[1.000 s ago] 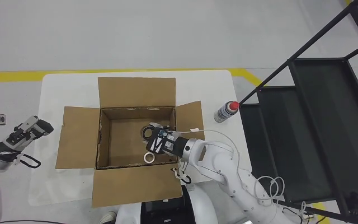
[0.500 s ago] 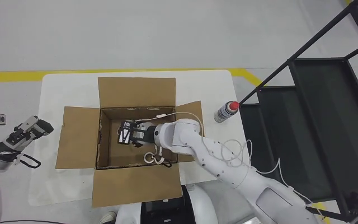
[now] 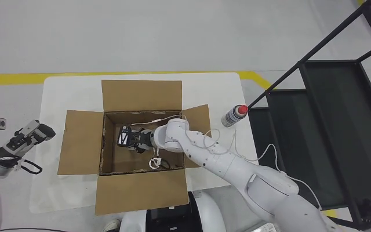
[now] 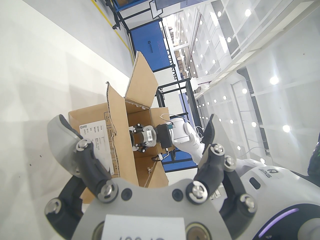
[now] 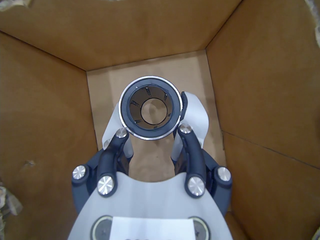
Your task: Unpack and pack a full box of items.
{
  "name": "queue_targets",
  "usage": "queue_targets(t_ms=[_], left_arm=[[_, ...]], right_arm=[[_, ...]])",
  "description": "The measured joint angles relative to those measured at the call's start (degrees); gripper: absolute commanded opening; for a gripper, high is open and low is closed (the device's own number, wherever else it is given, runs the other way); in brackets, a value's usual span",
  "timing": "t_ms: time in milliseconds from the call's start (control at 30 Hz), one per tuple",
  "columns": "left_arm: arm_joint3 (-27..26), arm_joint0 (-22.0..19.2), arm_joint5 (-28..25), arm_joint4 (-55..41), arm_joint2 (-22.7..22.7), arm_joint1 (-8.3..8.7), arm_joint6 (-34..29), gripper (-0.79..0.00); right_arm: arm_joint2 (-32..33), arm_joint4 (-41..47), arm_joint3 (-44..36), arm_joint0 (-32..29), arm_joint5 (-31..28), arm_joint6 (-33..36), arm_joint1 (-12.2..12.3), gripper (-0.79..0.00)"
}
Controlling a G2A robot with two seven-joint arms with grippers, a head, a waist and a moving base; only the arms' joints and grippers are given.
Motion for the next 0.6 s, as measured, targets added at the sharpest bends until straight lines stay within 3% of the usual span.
queue_targets(t_ms=[100,133,167,200,433,600], left_arm=[[0.0,0.0,0.0,0.0,0.0,0.00,0.0,0.000],[0.0,0.0,0.0,0.0,0.0,0.00,0.0,0.000],[0.0,0.0,0.0,0.0,0.0,0.00,0.0,0.000],[0.0,0.0,0.0,0.0,0.0,0.00,0.0,0.000],[0.0,0.0,0.0,0.0,0.0,0.00,0.0,0.000],[0.0,0.0,0.0,0.0,0.0,0.00,0.0,0.000]], right_arm=[[-0.2,-0.3,2.2,0.7,0.3,-0.2,-0.6,-0.391],[-0.2,-0.4,2.7,1.0,0.3,-0.4,-0.8,-0.348],[-0.2,-0.4,3.3,1.2,0.2,-0.7,-0.9,-0.234],[-0.2,-0.5,3.8,1.3,0.2,-0.9,-1.0,-0.006],[1.0,-1.8,3.6,0.9,-0.8,-2.3,-0.8,0.000],[5.0,-4.1,-5.3,-2.8,-1.5,-3.7,1.8,0.000]])
